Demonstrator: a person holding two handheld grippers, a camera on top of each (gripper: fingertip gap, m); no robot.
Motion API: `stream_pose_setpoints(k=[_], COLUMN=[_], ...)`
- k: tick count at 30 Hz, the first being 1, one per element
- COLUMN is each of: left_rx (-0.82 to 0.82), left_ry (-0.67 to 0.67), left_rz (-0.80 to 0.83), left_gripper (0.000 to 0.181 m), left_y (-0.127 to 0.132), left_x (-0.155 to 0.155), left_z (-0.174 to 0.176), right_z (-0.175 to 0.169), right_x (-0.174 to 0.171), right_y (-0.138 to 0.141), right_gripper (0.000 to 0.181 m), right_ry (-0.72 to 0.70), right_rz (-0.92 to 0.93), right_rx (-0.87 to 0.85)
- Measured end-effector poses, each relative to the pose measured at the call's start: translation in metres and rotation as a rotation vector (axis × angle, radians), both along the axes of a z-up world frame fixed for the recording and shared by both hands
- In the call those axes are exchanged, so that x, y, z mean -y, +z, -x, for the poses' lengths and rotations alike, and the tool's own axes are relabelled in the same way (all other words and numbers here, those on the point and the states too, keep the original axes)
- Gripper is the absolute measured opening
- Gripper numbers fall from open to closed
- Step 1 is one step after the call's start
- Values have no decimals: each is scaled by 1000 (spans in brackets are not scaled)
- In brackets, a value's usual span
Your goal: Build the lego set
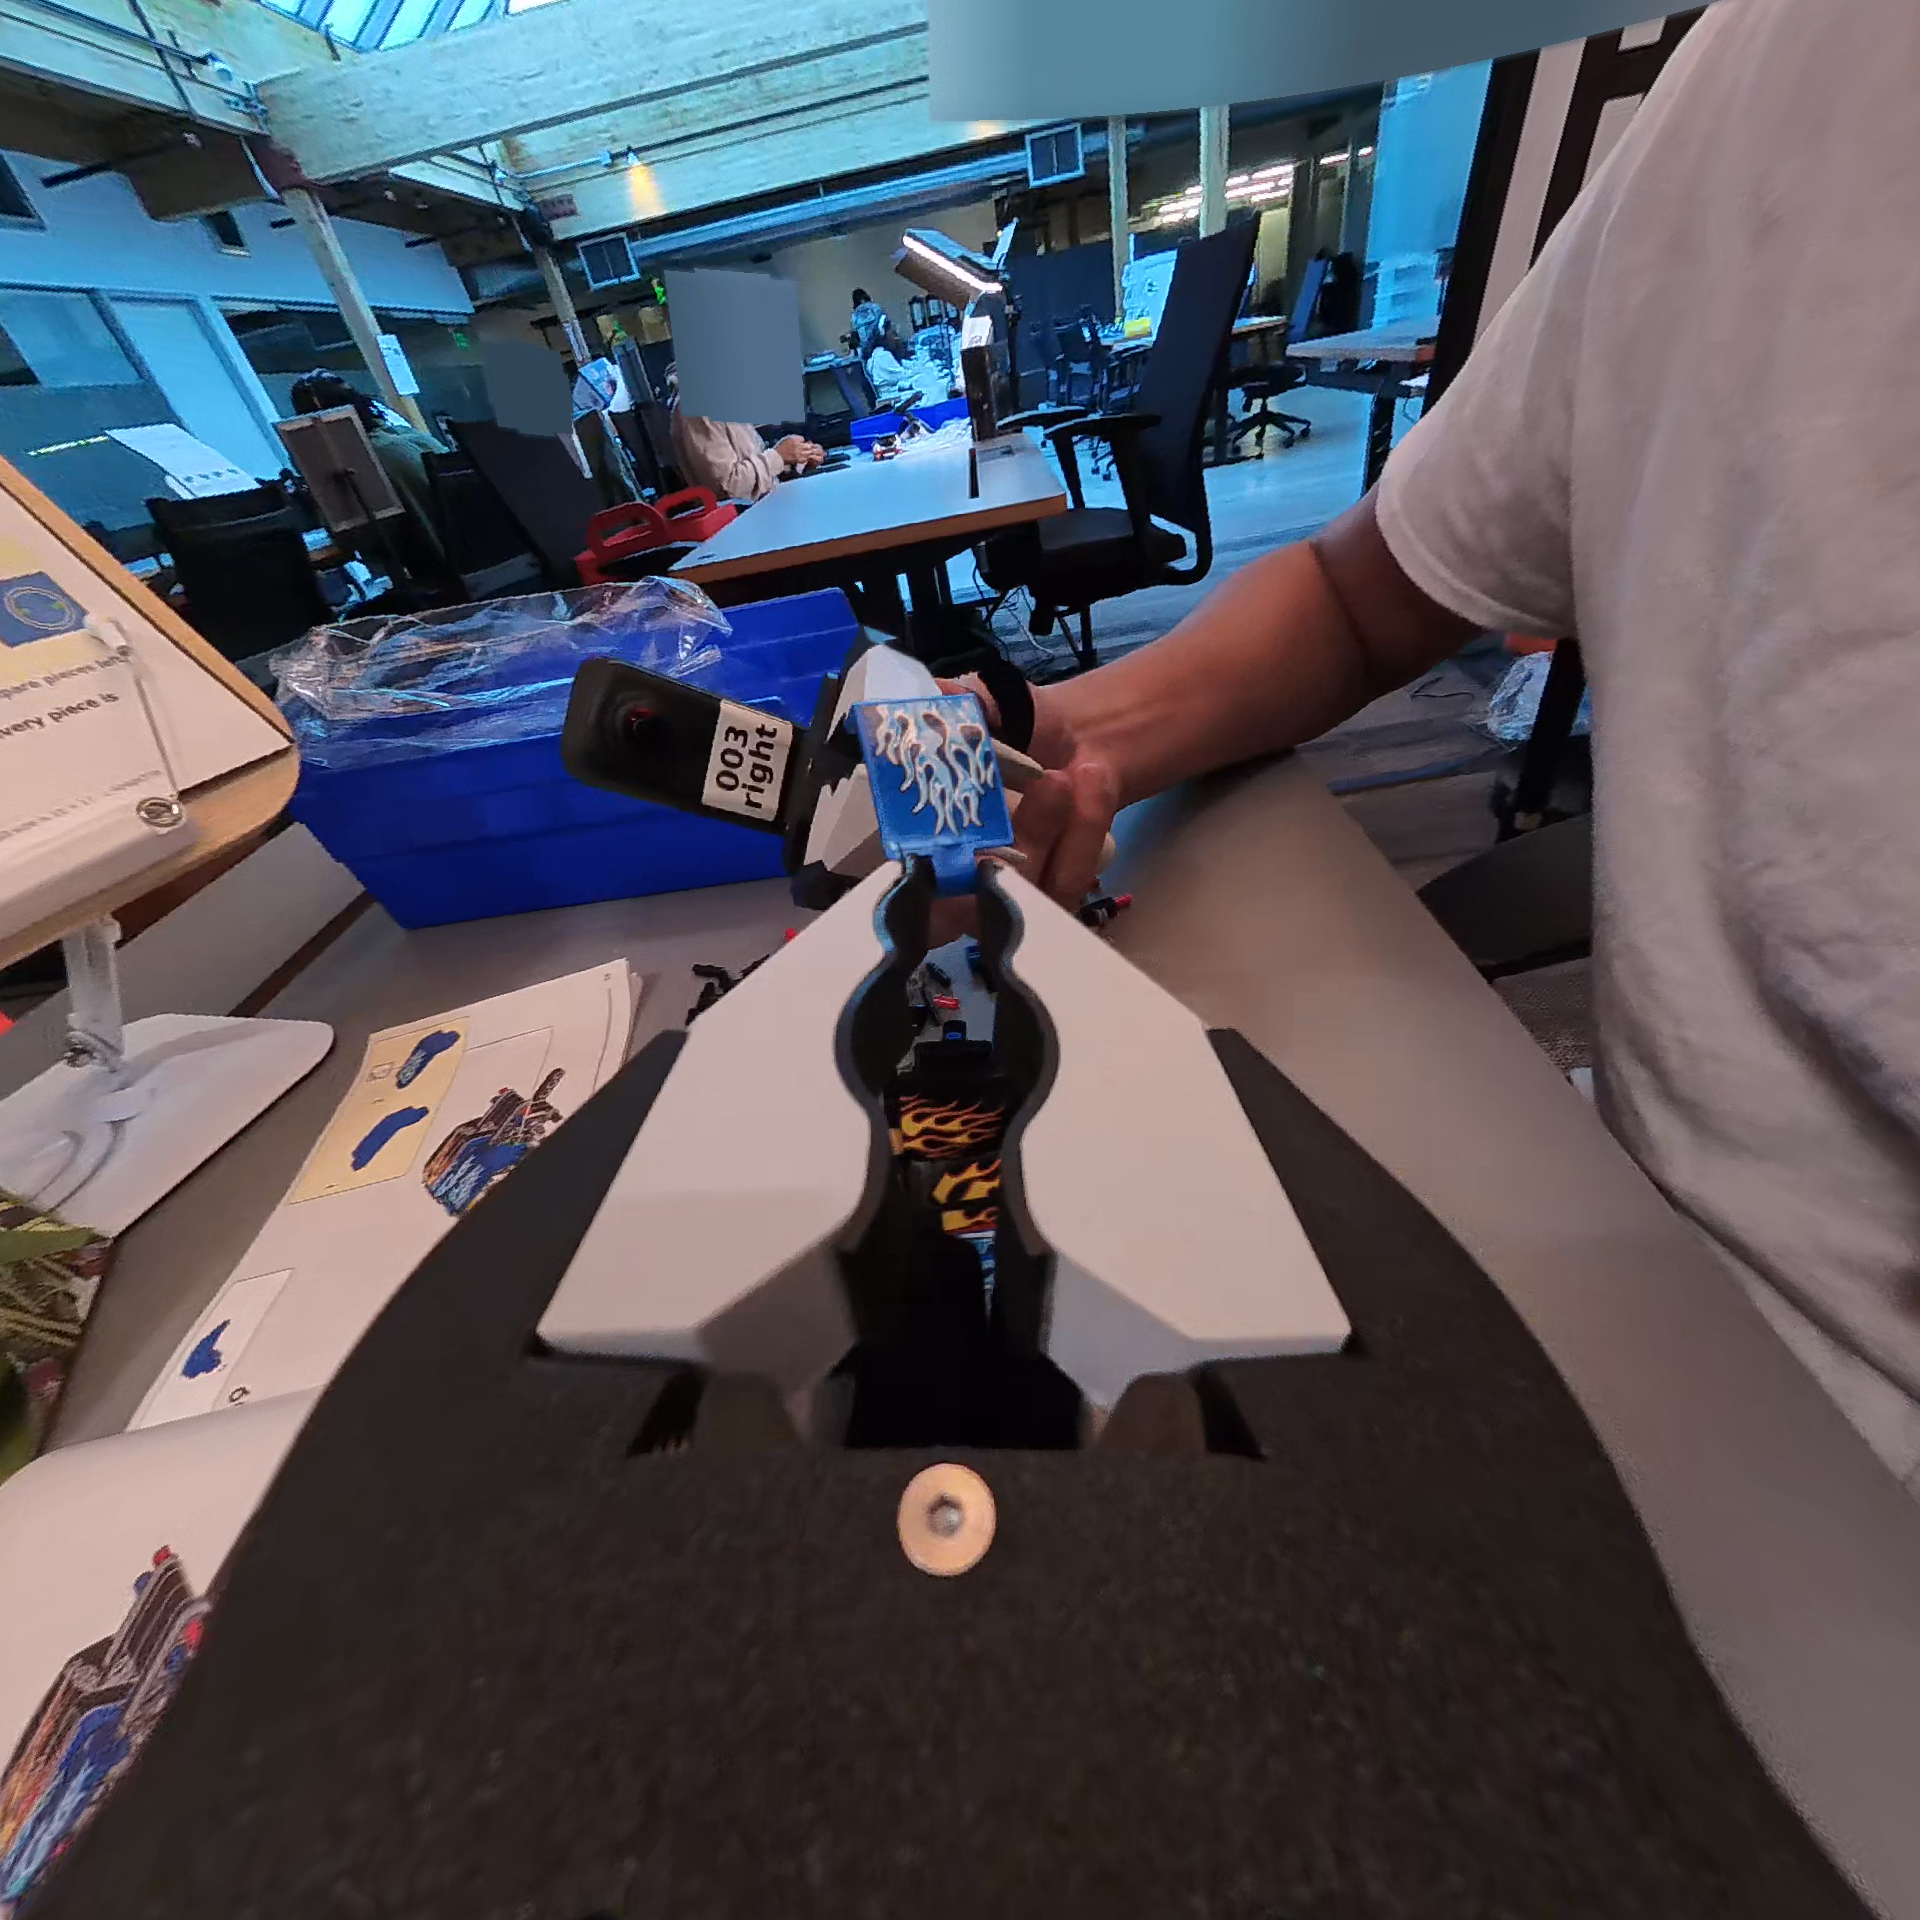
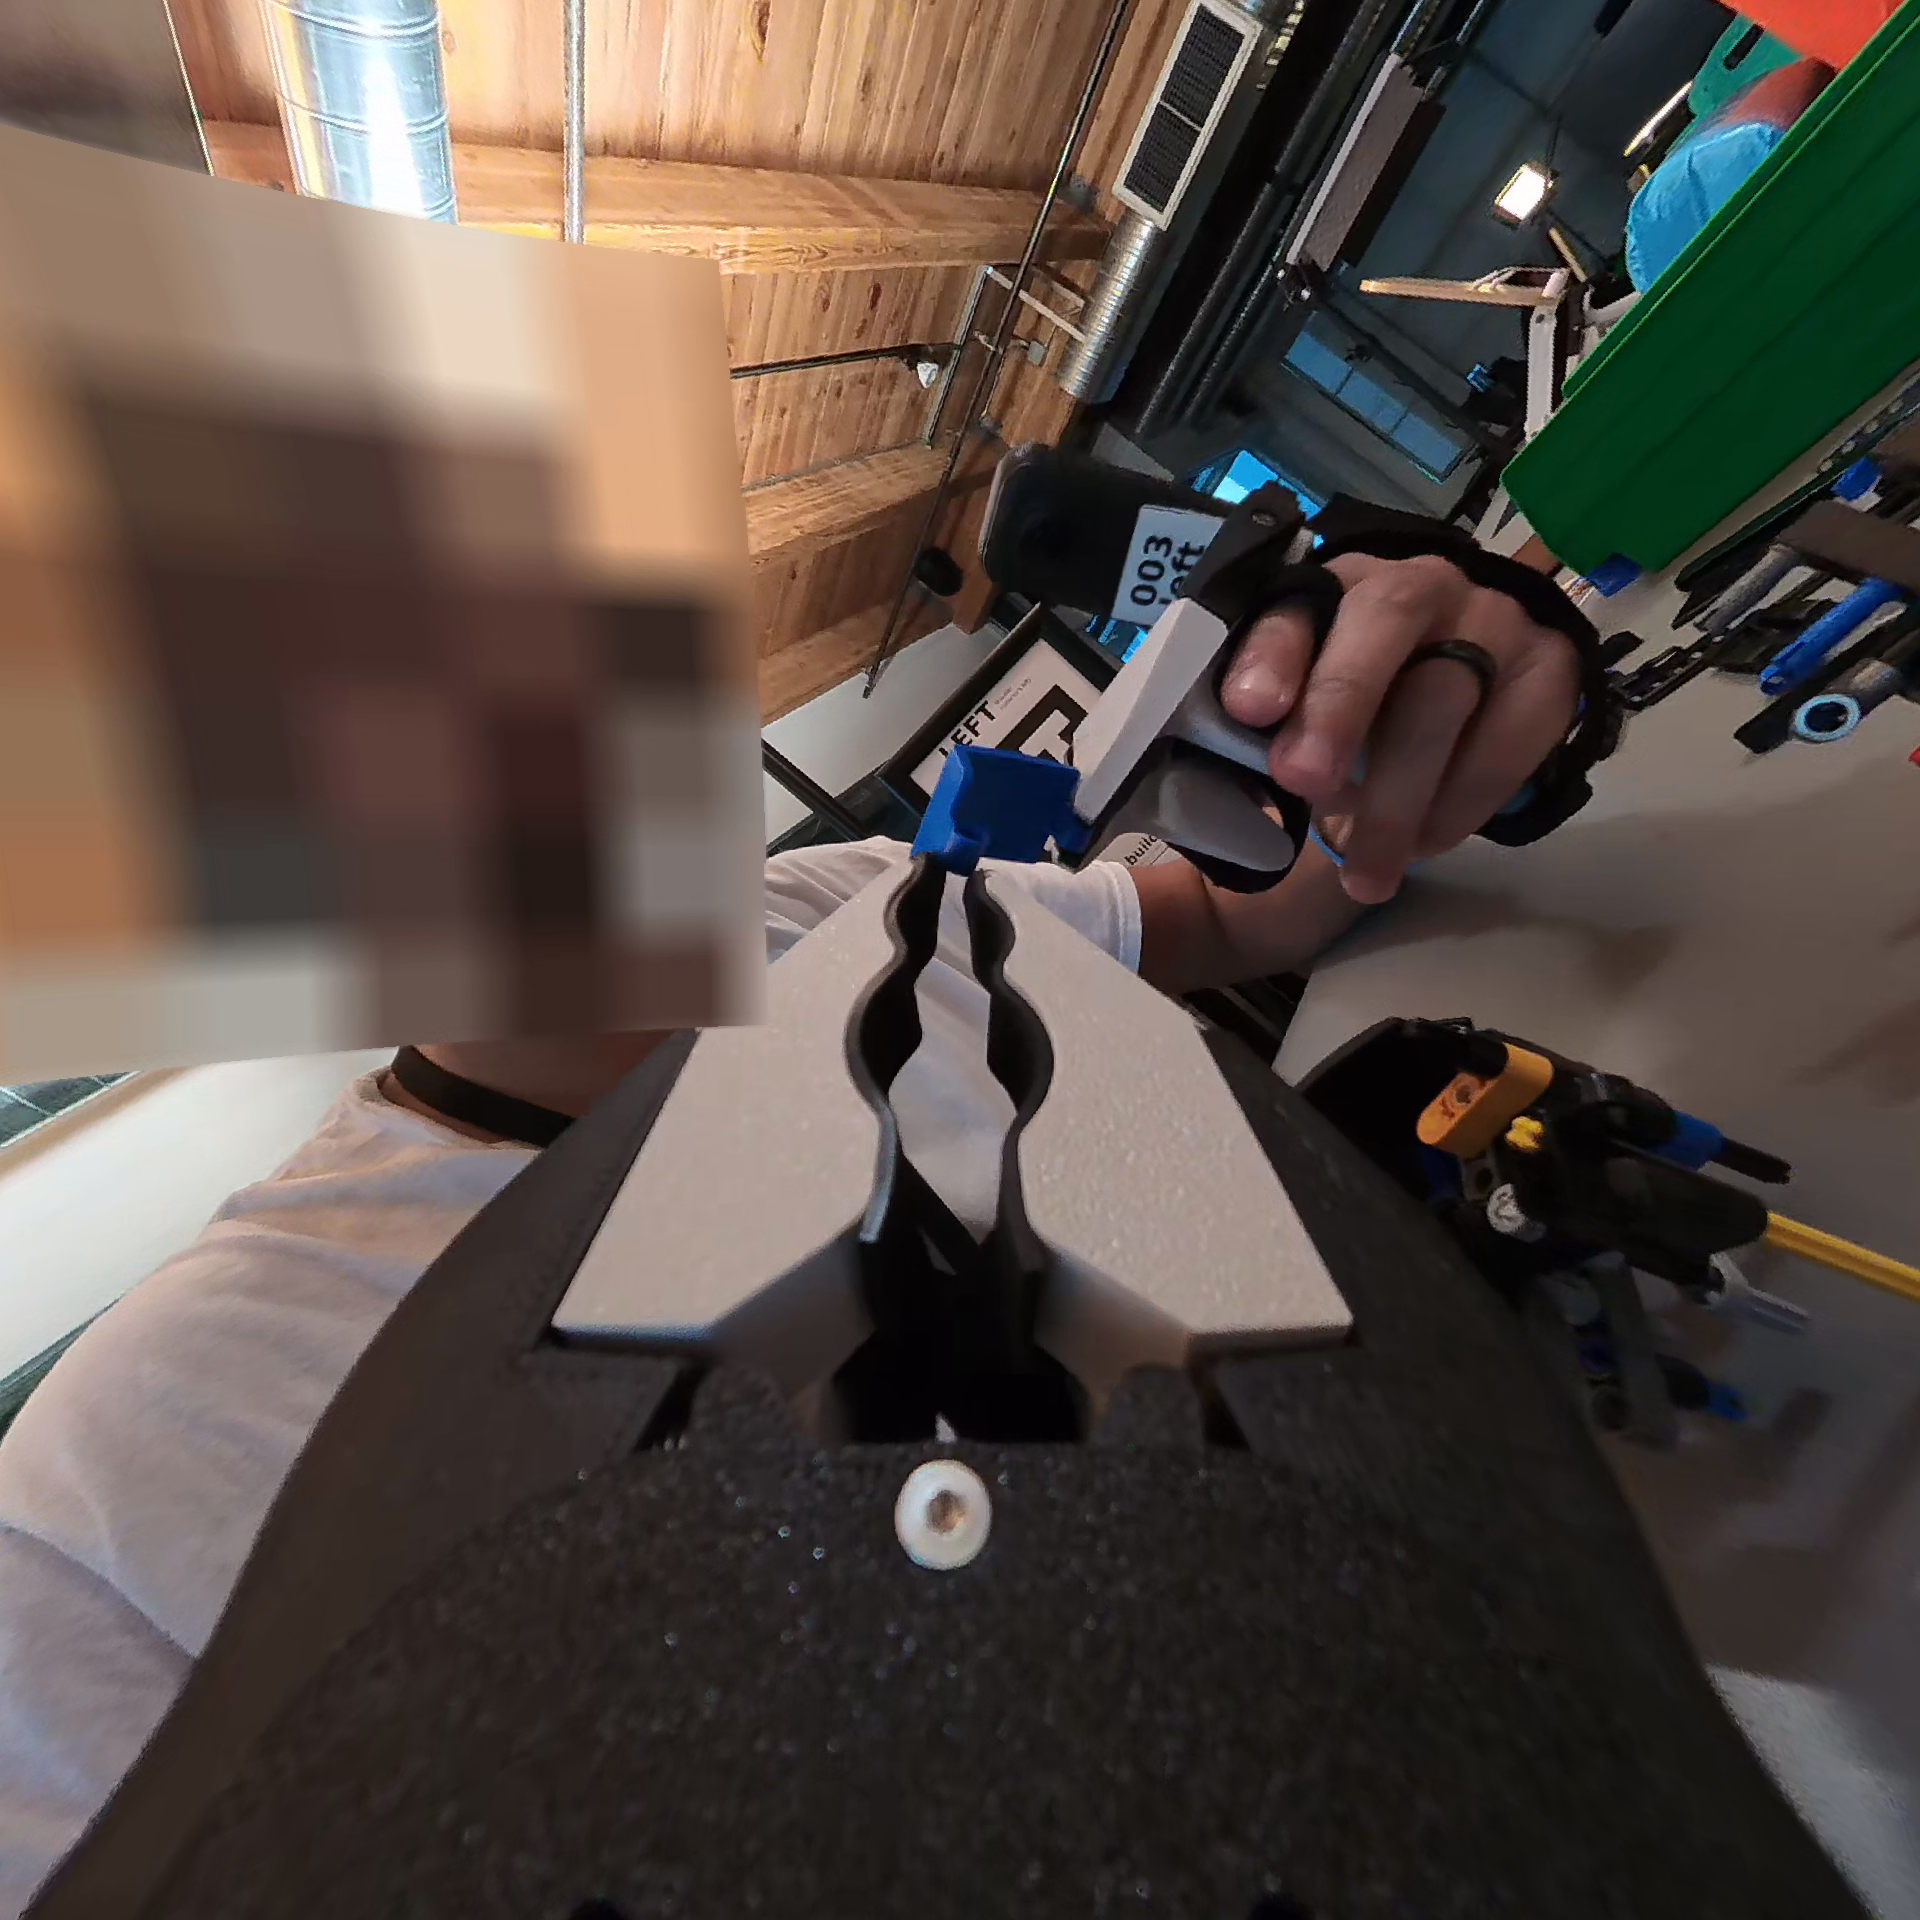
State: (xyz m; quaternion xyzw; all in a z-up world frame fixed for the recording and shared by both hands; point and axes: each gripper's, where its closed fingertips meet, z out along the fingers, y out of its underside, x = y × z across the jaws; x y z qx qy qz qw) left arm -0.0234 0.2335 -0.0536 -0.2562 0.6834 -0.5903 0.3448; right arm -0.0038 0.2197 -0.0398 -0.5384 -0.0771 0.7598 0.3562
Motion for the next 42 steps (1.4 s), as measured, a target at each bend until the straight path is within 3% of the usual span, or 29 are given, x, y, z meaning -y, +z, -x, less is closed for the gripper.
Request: stream_pose_setpoints(k=[5, 9, 12, 17, 22, 25, 29, 42], left_rx=[-12, -73, -93, -121, -155, -140, -97, -69], left_ry=[11, 42, 73, 153, 215, 255, 296, 315], left_rz=[25, -41, -110, -261, -328, -396, -483, -573], left_gripper=[5, 5, 5, 5, 6, 6, 6, 6], left_y=[3, -5, -11, -27, -42, -46, -47, -52], left_x=[-3, -12, -17, -23, -26, -23, -18, -17], left_z=[-1, -3, -4, -11, -18, -21, -23, -24], right_z=[-2, -6, -13, -22, -7, -10, -15, -13], right_x=[-2, -4, -9, -24, -26, -31, -33, -33], right_y=[-2, -9, -17, -35, -32, -36, -48, -56], right_gripper=[4, 13, 25, 35, 36, 36, 38, 35], right_ry=[-36, -141, -277, -572, -720, -776, -738, -689], right_rz=[-22, -134, -272, -556, -675, -657, -594, -565], right_rx=[55, 284, 573, 1194, 1445, 1526, 1561, 1536])
